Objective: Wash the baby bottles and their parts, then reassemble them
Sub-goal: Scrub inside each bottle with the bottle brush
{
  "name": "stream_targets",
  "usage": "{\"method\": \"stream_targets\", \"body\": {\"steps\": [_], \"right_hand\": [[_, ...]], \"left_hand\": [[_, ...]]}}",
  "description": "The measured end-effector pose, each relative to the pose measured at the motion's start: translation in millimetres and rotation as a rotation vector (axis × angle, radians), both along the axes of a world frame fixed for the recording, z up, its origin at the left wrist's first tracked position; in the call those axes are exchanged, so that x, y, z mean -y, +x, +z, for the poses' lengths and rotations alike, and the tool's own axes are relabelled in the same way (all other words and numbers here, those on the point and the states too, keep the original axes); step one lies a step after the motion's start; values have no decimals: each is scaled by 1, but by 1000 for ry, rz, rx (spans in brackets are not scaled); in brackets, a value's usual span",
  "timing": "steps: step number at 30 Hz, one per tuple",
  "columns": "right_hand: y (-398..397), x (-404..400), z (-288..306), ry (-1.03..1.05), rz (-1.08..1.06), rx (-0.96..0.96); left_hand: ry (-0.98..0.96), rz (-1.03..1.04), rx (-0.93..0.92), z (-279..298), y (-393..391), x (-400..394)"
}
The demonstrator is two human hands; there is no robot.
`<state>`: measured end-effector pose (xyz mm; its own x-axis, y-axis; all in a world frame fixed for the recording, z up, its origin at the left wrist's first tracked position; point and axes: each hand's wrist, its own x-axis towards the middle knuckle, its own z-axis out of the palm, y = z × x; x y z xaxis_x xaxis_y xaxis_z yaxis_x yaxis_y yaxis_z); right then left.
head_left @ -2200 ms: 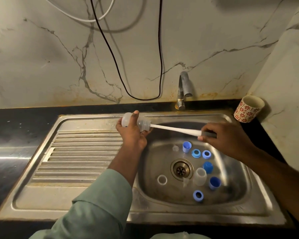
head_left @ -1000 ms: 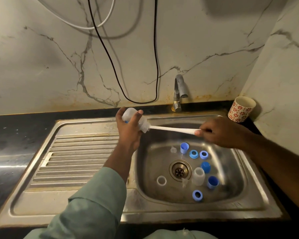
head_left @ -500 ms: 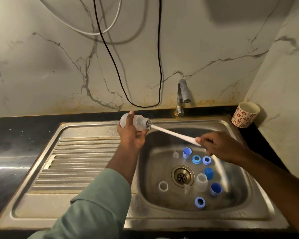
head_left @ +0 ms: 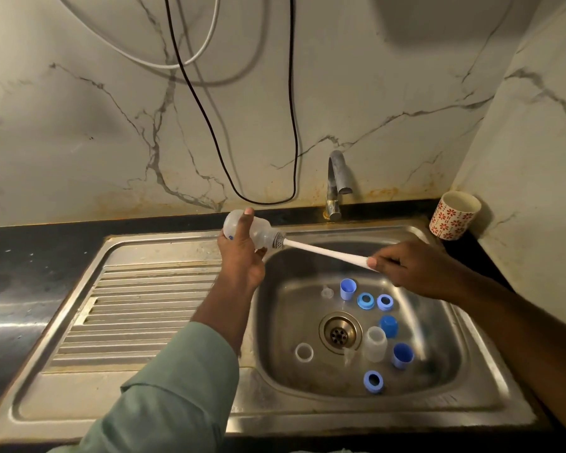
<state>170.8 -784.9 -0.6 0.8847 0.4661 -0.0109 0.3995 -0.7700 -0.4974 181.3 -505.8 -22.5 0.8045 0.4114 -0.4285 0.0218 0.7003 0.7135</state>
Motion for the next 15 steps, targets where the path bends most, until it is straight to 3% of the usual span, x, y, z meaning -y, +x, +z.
{"method": "stream_targets", "body": {"steps": [2,5,9,10,13,15], "right_hand": [[3,5,4,8,49,-33],[6,11,10,-132,107,201],[8,11,15,-212,8,524],[8,11,16,-193,-18,477],[10,9,19,-30,-39,-139],[10,11,19,5,-41,-296]], "left_hand": [[31,-43,22,2,-2,-1],[50,-86,70,1,-6,-4],[112,-216,75,-5,-11,-11],[127,-252,67,-5,-12,-12],[211,-326,41,-5,-13,-17],[339,-397,27,-5,-14,-20]]}}
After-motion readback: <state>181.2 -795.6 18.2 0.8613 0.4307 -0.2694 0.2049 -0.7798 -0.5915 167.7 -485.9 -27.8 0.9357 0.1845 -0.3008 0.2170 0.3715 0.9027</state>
